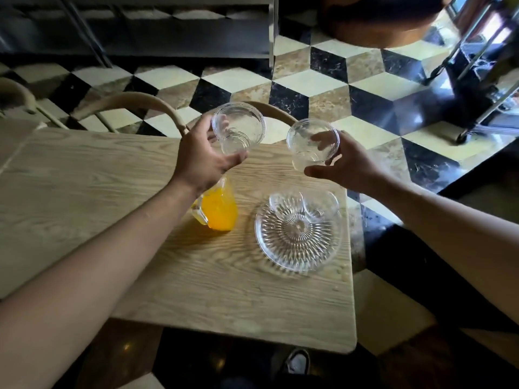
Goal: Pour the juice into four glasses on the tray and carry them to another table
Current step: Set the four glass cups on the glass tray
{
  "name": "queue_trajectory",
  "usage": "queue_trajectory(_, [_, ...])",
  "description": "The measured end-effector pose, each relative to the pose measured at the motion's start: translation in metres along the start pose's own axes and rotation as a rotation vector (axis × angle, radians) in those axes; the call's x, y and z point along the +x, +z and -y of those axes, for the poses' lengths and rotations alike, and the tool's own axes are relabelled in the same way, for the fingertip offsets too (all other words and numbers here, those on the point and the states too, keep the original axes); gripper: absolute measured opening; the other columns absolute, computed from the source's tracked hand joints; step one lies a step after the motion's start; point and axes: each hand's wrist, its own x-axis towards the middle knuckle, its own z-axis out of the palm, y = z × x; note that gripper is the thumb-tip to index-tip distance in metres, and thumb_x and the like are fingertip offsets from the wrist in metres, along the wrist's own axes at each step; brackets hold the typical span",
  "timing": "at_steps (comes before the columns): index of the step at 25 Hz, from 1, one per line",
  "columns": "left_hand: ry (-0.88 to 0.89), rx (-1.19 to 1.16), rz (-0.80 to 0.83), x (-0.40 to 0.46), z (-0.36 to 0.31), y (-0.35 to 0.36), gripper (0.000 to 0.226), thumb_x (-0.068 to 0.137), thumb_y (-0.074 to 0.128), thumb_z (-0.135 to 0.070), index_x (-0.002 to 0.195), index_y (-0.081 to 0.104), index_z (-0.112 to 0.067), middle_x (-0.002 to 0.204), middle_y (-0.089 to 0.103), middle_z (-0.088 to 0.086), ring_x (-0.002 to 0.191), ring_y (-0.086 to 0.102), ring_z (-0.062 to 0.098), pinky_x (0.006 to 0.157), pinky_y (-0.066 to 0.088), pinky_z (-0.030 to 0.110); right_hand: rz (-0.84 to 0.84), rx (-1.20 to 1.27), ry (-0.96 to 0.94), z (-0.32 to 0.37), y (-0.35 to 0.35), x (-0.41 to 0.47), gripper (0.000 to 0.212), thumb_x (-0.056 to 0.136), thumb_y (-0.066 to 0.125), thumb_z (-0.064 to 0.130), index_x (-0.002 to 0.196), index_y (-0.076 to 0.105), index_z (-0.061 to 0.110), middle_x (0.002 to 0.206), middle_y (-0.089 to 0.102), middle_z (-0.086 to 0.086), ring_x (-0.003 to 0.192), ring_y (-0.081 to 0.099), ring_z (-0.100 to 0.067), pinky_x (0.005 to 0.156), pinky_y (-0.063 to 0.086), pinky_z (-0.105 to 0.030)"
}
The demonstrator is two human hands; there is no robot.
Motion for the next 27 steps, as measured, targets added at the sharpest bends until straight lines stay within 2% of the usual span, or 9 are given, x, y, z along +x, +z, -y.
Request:
queue_trajectory(3, [-0.022, -0.067, -0.015, -0.04, -0.004, 0.025, 0.072, 0.07, 0.096, -0.032, 0.13, 0.058, -0.022, 0.124, 0.068, -0.01, 0.116, 0.063, -0.007, 0.102, 0.05, 0.018, -0.003, 0.013, 0.02, -0.012, 0.0, -0.04, 0.069, 0.056, 0.085, 0.063, 0.117, 0.057, 0.048, 0.105, 0.055, 0.018, 0.076, 0.061, -0.012, 0.068, 0.052, -0.016])
queue_trajectory(5, [-0.05, -0.078, -0.023, -0.063, 0.003, 0.041, 0.072, 0.069, 0.097, -0.029, 0.129, 0.06, -0.018, 0.121, 0.068, -0.008, 0.11, 0.062, -0.015, 0.101, 0.049, 0.012, -0.008, 0.037, 0.033, -0.022, 0.006, -0.064, 0.071, 0.057, 0.084, 0.06, 0.12, 0.059, 0.037, 0.105, 0.055, 0.018, 0.079, 0.061, -0.019, 0.067, 0.049, -0.011])
queue_trajectory(7, [-0.089, -0.061, -0.022, -0.082, 0.014, 0.055, 0.068, 0.068, 0.097, -0.032, 0.125, 0.062, -0.019, 0.12, 0.069, -0.008, 0.104, 0.063, -0.012, 0.098, 0.051, 0.014, -0.005, 0.042, 0.051, -0.031, 0.014, -0.087, 0.074, 0.059, 0.083, 0.06, 0.123, 0.061, 0.03, 0.103, 0.055, 0.017, 0.08, 0.06, -0.02, 0.067, 0.049, -0.011])
queue_trajectory(10, [-0.148, -0.031, -0.028, -0.106, 0.033, 0.076, 0.062, 0.067, 0.096, -0.038, 0.117, 0.06, -0.031, 0.116, 0.068, -0.016, 0.092, 0.062, -0.009, 0.089, 0.055, 0.025, -0.014, 0.064, 0.131, -0.044, 0.032, -0.116, 0.072, 0.059, 0.083, 0.059, 0.122, 0.061, 0.032, 0.104, 0.056, 0.012, 0.076, 0.059, -0.014, 0.068, 0.048, -0.012])
queue_trajectory(14, [-0.162, 0.003, 0.026, -0.128, 0.063, 0.105, 0.069, 0.068, 0.097, -0.033, 0.125, 0.063, -0.014, 0.126, 0.069, 0.001, 0.115, 0.066, 0.017, 0.101, 0.053, 0.035, -0.047, 0.029, 0.244, -0.065, 0.061, -0.147, 0.07, 0.063, 0.089, 0.045, 0.125, 0.062, 0.03, 0.109, 0.056, 0.003, 0.084, 0.062, -0.015, 0.075, 0.05, -0.021])
queue_trajectory(18, [-0.168, 0.05, 0.091, -0.14, 0.09, 0.128, 0.076, 0.066, 0.097, -0.033, 0.13, 0.064, -0.009, 0.126, 0.067, 0.006, 0.119, 0.062, 0.021, 0.1, 0.044, 0.022, -0.036, 0.001, 0.316, -0.082, 0.087, -0.17, 0.073, 0.066, 0.087, 0.046, 0.131, 0.061, 0.026, 0.112, 0.054, 0.005, 0.097, 0.059, -0.008, 0.08, 0.045, -0.016])
queue_trajectory(24, [-0.214, 0.028, 0.152, -0.146, 0.122, 0.149, 0.082, 0.063, 0.099, -0.026, 0.135, 0.062, -0.011, 0.127, 0.068, 0.006, 0.119, 0.062, 0.018, 0.103, 0.046, 0.026, -0.085, 0.012, 0.374, -0.099, 0.102, -0.176, 0.073, 0.069, 0.093, 0.027, 0.134, 0.061, 0.019, 0.113, 0.054, 0.004, 0.1, 0.055, 0.004, 0.091, 0.038, -0.005])
queue_trajectory(27, [-0.235, 0.014, 0.161, -0.148, 0.132, 0.153, 0.082, 0.061, 0.1, -0.024, 0.134, 0.063, -0.013, 0.124, 0.069, 0.002, 0.117, 0.063, 0.015, 0.101, 0.045, 0.017, -0.081, 0.034, 0.4, -0.1, 0.105, -0.177, 0.073, 0.071, 0.092, 0.026, 0.136, 0.06, 0.017, 0.113, 0.055, 0.001, 0.098, 0.056, 0.001, 0.091, 0.041, -0.01])
